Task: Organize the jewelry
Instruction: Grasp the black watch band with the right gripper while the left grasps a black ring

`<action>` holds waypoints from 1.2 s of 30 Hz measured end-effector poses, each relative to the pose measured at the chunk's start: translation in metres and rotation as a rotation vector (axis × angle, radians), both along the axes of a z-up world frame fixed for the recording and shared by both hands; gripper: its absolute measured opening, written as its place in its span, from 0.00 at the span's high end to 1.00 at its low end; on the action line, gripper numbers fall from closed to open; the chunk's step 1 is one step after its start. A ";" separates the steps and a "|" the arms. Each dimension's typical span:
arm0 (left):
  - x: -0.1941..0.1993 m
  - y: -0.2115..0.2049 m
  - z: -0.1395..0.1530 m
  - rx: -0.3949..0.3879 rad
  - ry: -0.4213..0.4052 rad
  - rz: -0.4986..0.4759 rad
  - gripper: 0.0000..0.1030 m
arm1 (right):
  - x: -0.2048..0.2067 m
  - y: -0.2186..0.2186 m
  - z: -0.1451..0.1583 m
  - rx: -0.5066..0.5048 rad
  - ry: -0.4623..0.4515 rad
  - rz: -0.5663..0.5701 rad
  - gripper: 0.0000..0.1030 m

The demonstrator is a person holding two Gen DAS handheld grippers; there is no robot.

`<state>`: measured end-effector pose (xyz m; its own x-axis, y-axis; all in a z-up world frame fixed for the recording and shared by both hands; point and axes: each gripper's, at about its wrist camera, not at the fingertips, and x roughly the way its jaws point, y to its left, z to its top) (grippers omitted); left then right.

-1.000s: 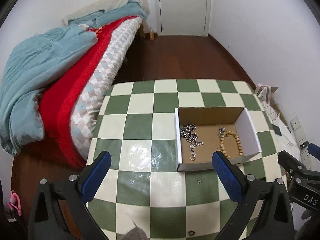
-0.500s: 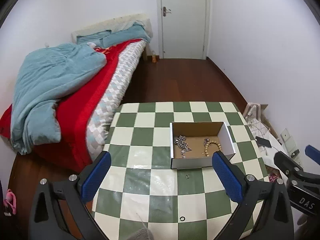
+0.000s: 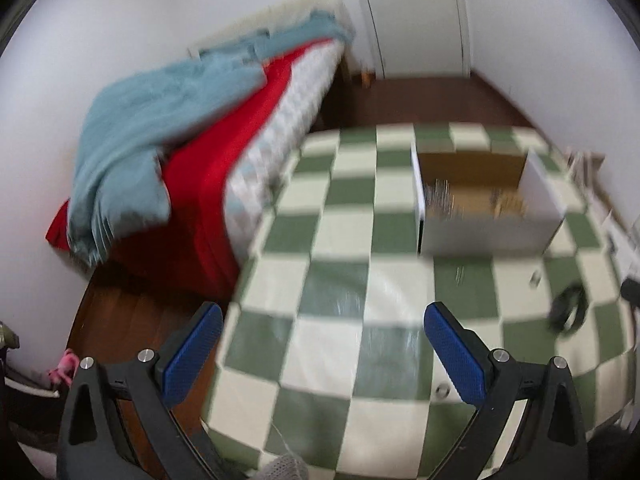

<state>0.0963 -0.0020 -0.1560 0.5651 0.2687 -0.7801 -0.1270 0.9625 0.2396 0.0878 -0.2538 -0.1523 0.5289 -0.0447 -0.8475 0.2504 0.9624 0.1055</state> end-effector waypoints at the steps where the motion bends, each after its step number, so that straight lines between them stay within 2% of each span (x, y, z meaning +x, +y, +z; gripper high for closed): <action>1: -0.001 -0.001 -0.011 -0.007 0.028 -0.001 0.00 | 0.003 -0.003 -0.012 0.013 0.020 -0.006 0.10; 3: -0.002 -0.006 -0.035 -0.013 0.087 -0.005 0.00 | 0.009 -0.008 -0.040 0.051 0.059 -0.020 0.10; 5: -0.003 -0.010 -0.053 -0.016 0.138 -0.016 0.00 | 0.015 -0.013 -0.062 0.071 0.091 -0.037 0.19; 7: -0.004 -0.015 -0.068 -0.016 0.183 -0.025 0.00 | 0.021 -0.020 -0.086 0.102 0.126 -0.061 0.37; 9: -0.005 -0.019 -0.078 -0.020 0.207 -0.038 0.00 | 0.027 -0.026 -0.105 0.134 0.157 -0.078 0.49; 11: -0.006 -0.025 -0.082 -0.024 0.215 -0.058 0.00 | 0.031 -0.034 -0.122 0.180 0.173 -0.106 0.50; 14: -0.006 -0.032 -0.083 -0.033 0.217 -0.093 0.00 | 0.035 -0.037 -0.134 0.210 0.169 -0.101 0.51; 16: -0.005 -0.034 -0.082 -0.043 0.213 -0.105 0.01 | 0.038 -0.031 -0.134 0.189 0.155 -0.056 0.77; 18: -0.004 -0.035 -0.079 -0.057 0.211 -0.113 0.01 | 0.042 -0.025 -0.134 0.175 0.176 0.005 0.87; 20: -0.003 -0.033 -0.079 -0.080 0.219 -0.118 0.01 | 0.042 -0.019 -0.129 0.109 0.197 0.068 0.92; 22: -0.003 -0.032 -0.079 -0.107 0.231 -0.122 0.01 | 0.041 -0.018 -0.128 0.067 0.232 0.122 0.92; 24: -0.004 -0.029 -0.080 -0.132 0.239 -0.123 0.01 | 0.037 -0.020 -0.127 0.072 0.269 0.161 0.92; 26: -0.006 -0.025 -0.080 -0.154 0.247 -0.122 0.01 | 0.033 -0.026 -0.126 0.087 0.290 0.152 0.88; 27: -0.006 -0.023 -0.080 -0.162 0.249 -0.117 0.01 | 0.031 -0.030 -0.123 0.095 0.287 0.136 0.70; 28: -0.007 -0.020 -0.079 -0.172 0.250 -0.113 0.01 | 0.029 -0.033 -0.121 0.108 0.280 0.122 0.40; 30: -0.008 -0.018 -0.079 -0.182 0.248 -0.113 0.01 | 0.025 -0.040 -0.115 0.154 0.243 0.079 0.18; 34: -0.011 -0.023 -0.079 -0.174 0.250 -0.133 0.01 | 0.018 -0.041 -0.111 0.240 0.179 0.050 0.18; 36: -0.011 -0.028 -0.082 -0.163 0.259 -0.147 0.01 | 0.020 -0.032 -0.115 0.239 0.178 0.058 0.18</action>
